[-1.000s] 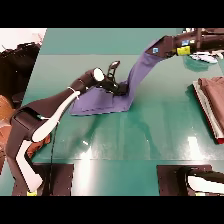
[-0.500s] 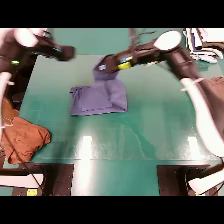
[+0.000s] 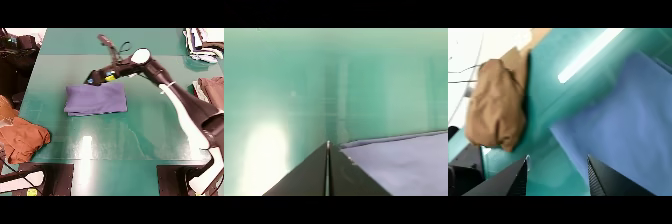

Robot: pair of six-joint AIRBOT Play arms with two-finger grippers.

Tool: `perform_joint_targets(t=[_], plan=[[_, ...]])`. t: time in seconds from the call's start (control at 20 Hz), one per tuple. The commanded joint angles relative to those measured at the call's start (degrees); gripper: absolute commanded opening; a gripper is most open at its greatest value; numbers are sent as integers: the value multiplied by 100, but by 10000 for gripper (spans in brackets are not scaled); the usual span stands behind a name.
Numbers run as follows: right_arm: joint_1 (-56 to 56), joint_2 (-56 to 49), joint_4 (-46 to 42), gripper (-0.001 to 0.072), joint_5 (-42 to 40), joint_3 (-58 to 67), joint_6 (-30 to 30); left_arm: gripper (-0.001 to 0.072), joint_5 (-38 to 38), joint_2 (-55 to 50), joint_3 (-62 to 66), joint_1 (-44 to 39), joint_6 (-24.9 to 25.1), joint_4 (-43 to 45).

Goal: Fold the shirts.

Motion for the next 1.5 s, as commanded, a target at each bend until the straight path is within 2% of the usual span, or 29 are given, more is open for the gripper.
perform_joint_targets(t=[0.0, 0.1, 0.15, 0.2, 0.3, 0.45, 0.6, 0.7, 0.8, 0.85, 0.9, 0.95, 1.0, 1.15, 1.45], plan=[[-828, 684, -804, 417, 109, -1303, 527, 27, -129, 42, 2, 57, 15, -68], [-1375, 973, -1370, 439, 107, -2024, 977, 27, -136, 42, 2, 57, 15, -247], [-1624, 1021, -1392, 607, 107, -2319, 1032, 27, -120, 42, 0, 57, 15, -361], [-1803, 1016, -1386, 677, 109, -2520, 1139, 27, -94, 42, 0, 39, 15, -424], [-1985, 916, -1152, 669, 15, -2830, 1187, 27, -66, 42, 0, -63, 15, -461], [-1915, 520, -463, 620, -2, -2865, 975, 27, 0, 39, -11, -321, 33, -448], [-1657, 63, 247, 615, -59, -2837, 833, 27, 57, 28, -11, -608, 162, -448], [-1397, -260, 256, 610, 44, -2542, 824, 27, 55, 24, -11, -761, 160, -450], [-1130, -509, 256, 508, 44, -2090, 817, 27, 52, 24, -11, -898, 157, -452], [-1005, -616, 240, 499, 4, -1845, 817, 27, 50, 24, -11, -970, 157, -452], [-911, -708, 216, 422, -24, -1613, 817, 28, 52, 24, -11, -1040, 157, -455], [-839, -796, 197, 272, -31, -1381, 817, 27, 52, 24, -11, -1104, 157, -472], [-796, -879, 199, 162, -2, -1165, 817, 27, 46, 24, -11, -1156, 157, -503], [-815, -962, 195, 16, 7, -675, 811, 27, 31, 24, -11, -1226, 153, -785], [-1974, -481, 170, 16, 363, -92, 981, 27, -61, 28, -11, -1246, 155, -1478]])
